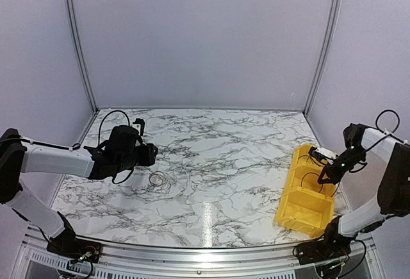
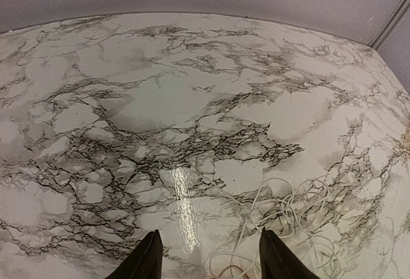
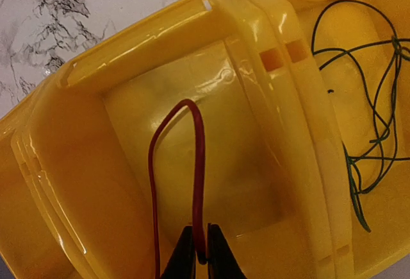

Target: Untangle the cables

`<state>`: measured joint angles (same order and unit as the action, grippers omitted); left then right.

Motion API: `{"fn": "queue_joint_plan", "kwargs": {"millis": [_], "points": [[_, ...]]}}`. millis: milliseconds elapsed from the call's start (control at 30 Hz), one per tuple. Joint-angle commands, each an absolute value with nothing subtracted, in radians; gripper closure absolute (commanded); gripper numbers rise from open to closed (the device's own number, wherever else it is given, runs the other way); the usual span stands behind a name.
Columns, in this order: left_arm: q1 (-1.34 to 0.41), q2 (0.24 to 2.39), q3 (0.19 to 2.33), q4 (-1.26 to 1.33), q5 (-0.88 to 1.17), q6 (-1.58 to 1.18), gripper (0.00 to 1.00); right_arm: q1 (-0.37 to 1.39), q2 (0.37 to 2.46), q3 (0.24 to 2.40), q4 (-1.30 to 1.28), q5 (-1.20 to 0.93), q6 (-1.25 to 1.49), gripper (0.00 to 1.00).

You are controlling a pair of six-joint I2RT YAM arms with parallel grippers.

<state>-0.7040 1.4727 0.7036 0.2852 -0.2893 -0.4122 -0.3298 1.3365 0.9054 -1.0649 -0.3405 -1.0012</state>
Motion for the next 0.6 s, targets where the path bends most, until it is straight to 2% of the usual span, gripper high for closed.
{"fn": "queue_joint_plan", "kwargs": {"millis": [0,200,367,567], "points": [[-0.703,1.480,0.688,0.268,-0.299,-0.418,0.46,-0.330,1.341,0.934,-1.102,-0.299,-0.999,0.84],[-0.703,1.462,0.689,0.267,-0.294,-0.407,0.45,-0.328,1.263,1.063,-1.186,-0.326,-0.998,0.61],[-0.703,1.454,0.682,0.255,-0.260,-0.414,0.44,-0.279,1.238,1.186,-1.212,-0.399,-0.947,0.58],[-0.703,1.446,0.662,0.211,-0.233,-0.434,0.43,-0.093,1.249,1.209,-1.088,-0.492,-0.795,0.58]]}}
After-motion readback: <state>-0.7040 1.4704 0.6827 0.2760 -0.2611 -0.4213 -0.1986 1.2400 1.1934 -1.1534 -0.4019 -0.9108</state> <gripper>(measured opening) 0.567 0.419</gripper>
